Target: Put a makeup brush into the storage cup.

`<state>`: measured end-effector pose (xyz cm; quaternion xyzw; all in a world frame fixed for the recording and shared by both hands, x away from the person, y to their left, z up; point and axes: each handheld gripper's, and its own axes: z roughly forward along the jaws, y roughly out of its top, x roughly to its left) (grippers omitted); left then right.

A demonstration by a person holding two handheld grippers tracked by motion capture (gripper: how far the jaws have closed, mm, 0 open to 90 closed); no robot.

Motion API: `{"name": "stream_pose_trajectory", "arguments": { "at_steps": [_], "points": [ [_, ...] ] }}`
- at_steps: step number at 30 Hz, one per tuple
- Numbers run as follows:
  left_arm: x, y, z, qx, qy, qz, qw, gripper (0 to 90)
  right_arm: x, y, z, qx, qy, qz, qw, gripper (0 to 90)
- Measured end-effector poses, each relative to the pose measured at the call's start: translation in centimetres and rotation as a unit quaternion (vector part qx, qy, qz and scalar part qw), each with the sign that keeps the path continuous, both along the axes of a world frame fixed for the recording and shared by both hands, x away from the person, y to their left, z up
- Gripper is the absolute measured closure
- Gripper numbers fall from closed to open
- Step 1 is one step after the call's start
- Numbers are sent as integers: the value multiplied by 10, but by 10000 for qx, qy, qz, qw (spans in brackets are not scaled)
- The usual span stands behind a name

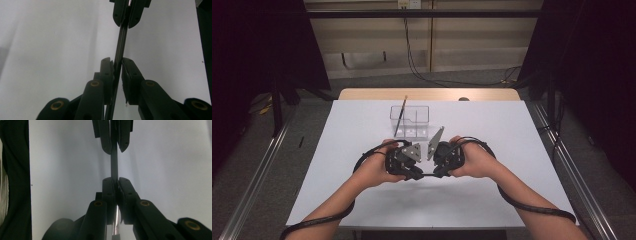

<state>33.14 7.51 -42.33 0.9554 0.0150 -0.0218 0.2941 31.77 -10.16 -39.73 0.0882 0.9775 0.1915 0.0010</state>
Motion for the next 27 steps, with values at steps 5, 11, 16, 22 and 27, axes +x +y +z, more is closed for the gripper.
{"name": "stream_pose_trajectory", "arguments": {
  "at_steps": [5,11,16,22,27],
  "points": [
    [1,-2,-1,1,-65,-35,10000,755,-2,1,2,8,17,-30,10000,844],
    [1,-5,1,40,-92,-110,9999,729,-2,1,1,-13,49,3,10000,844],
    [1,-4,2,59,-81,-138,9999,711,-2,0,0,-16,38,6,10000,844],
    [0,-5,2,28,-20,-166,9999,695,-3,1,2,25,17,43,10000,845],
    [-1,-8,1,76,-20,-231,9997,738,-3,3,3,23,-37,96,9999,844]
  ]
}}
